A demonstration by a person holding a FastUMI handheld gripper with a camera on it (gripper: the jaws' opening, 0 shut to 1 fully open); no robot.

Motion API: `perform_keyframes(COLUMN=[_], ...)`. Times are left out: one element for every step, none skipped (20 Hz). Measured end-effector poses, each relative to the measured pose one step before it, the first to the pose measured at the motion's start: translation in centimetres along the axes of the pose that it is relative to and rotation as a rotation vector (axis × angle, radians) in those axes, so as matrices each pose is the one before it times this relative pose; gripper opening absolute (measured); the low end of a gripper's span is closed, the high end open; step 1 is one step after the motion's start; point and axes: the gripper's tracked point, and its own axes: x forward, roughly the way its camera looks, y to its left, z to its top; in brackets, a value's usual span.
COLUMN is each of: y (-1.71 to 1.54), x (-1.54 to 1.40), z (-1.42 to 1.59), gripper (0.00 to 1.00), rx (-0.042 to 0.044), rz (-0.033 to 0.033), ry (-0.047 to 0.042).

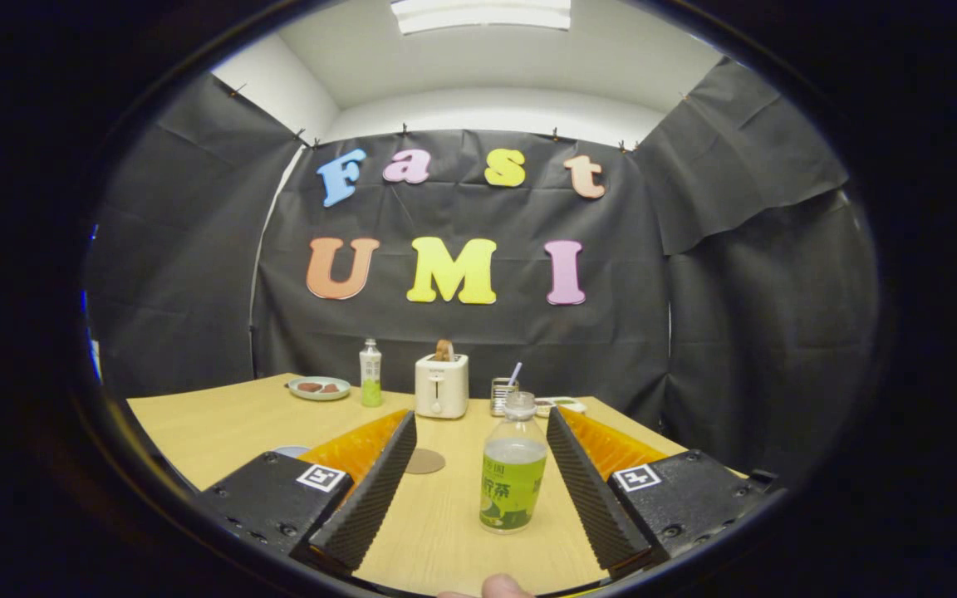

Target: Take the bottle from table, then pour the juice into the cup, finally place the bottle on the coaster

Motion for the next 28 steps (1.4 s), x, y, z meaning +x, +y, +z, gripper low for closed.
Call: perform_keyframes(y=[-0.013, -0.079, 0.091, 0.169, 0.256, 0.229, 0.124, 0.286, 0.201, -0.161, -0.153, -0.3, -0.404, -0.509, -0.608, -0.556, -0.266, -0.225, -0.272, -0.308, -0.368, -0.183, -0.105, -0.053, -0.04, 0.011, -0.097, -0.254], x=[0.066, 0.051, 0.057, 0.251, 0.123, 0.126, 0.143, 0.073, 0.161, 0.165, 0.228, 0.203, 0.262, 0.231, 0.38, 0.549, 0.634, 0.574, 0.52, 0.495, 0.5, 0.534, 0.599, 0.462, 0.5, 0.559, 0.448, 0.436], z=[-0.194, -0.055, -0.217, -0.37, -0.632, -0.606, -0.723, -0.552, -0.699, -0.607, -0.593, -0.593, -0.505, -0.323, -0.355, -0.366, -0.419, -0.44, -0.245, 0.016, -0.132, -0.138, -0.201, -0.262, -0.194, -0.341, -0.21, -0.043], gripper=[1.0, 1.0, 1.0, 1.0, 1.0, 1.0, 1.0, 1.0, 1.0, 1.0, 1.0, 1.0, 1.0, 1.0, 1.0, 1.0, 1.0, 1.0, 1.0, 1.0, 1.0, 1.0, 1.0, 1.0, 1.0, 1.0, 1.0, 1.0], rx=[-0.0029, -0.00246, -0.00952, -0.00411, -0.00216, 0.00468, 0.00617, 0.00299, 0.00181, 0.0037, 0.00204, 0.00339, 0.01269, 0.01602, 0.01181, 0.00814, 0.00015, -0.00105, 0.00058, -0.00355, -0.00659, -0.0028, 0.00124, 0.00376, 0.00329, 0.00496, -0.00024, -0.00137], rz=[0.00239, 0.00292, 0.00489, 0.0102, 0.01696, 0.01226, 0.01375, 0.01581, 0.01024, 0.00267, -0.00163, -0.00484, -0.00762, -0.01201, -0.01369, -0.01471, -0.00468, -0.00418, -0.00321, -0.00583, -0.00809, -0.00497, -0.00105, 0.00096, 0.00434, -0.00005, -0.00313, -0.01009], ry=[0.00193, -0.00063, 0.00414, 0.00649, 0.01546, 0.01341, 0.0141, 0.01376, 0.01006, 0.00699, 0.00763, 0.00755, 0.00189, -0.00091, -0.00041, 0.00364, 0.01297, 0.01569, 0.00747, 0.0057, 0.00416, 0.00473, 0.01076, 0.01215, 0.01539, 0.0155, 0.01415, 0.00469])
